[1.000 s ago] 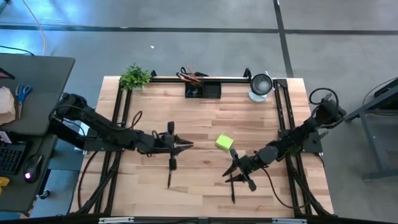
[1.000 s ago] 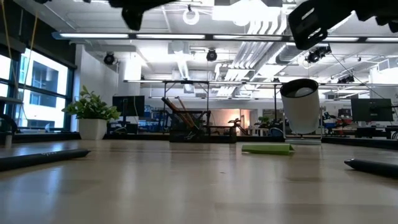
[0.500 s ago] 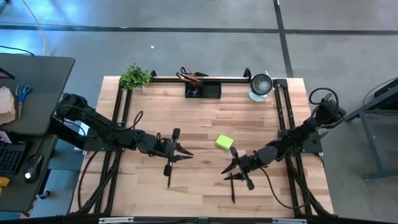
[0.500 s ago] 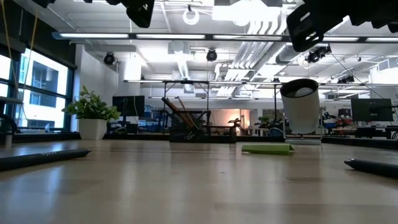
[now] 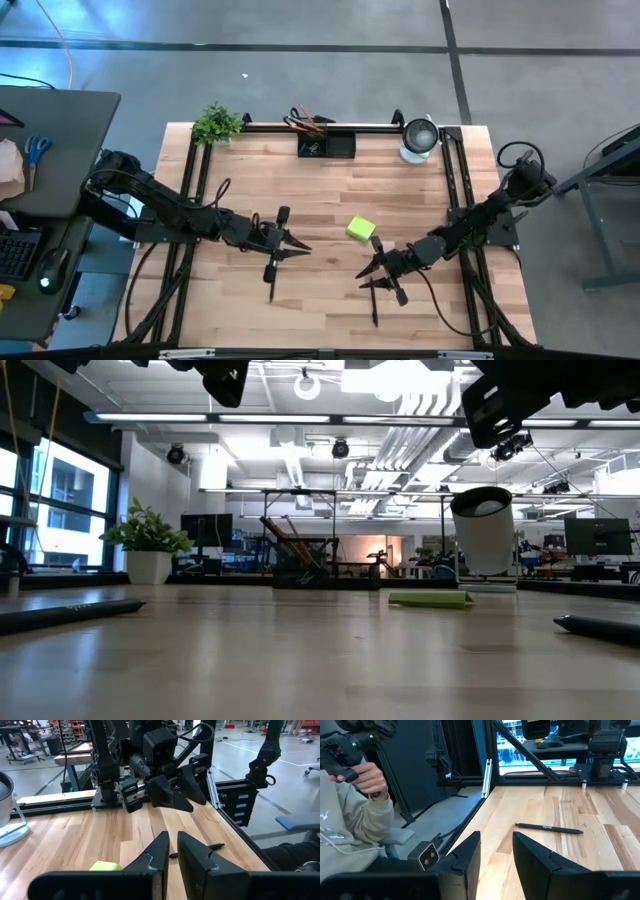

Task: Pick and place office supplies into organizer
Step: Put the right black pen into the black desk organizer

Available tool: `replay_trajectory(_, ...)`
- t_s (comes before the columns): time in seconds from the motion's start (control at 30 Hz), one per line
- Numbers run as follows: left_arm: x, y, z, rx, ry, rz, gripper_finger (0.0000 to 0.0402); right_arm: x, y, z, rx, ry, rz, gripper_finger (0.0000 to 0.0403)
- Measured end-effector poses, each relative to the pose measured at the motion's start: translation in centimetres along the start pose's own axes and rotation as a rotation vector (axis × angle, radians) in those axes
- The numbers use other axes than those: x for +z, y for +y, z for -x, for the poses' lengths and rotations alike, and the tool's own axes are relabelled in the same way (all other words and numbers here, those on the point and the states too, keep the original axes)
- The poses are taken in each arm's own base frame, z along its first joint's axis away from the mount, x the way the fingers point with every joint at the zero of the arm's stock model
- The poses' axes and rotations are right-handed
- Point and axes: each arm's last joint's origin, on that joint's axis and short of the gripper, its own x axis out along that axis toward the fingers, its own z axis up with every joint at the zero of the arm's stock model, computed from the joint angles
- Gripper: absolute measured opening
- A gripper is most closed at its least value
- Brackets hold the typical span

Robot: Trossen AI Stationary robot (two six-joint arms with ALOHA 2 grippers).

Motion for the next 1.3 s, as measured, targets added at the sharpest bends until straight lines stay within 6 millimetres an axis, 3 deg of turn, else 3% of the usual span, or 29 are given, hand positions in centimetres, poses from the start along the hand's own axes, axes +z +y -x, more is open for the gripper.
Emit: replay_trajectory(1.3,-0.12,0.0,-0.1,0.004,0.004,0.001,0.0028,-0.23,-0.01,0.0,0.006,0.024,0.003,0.0108)
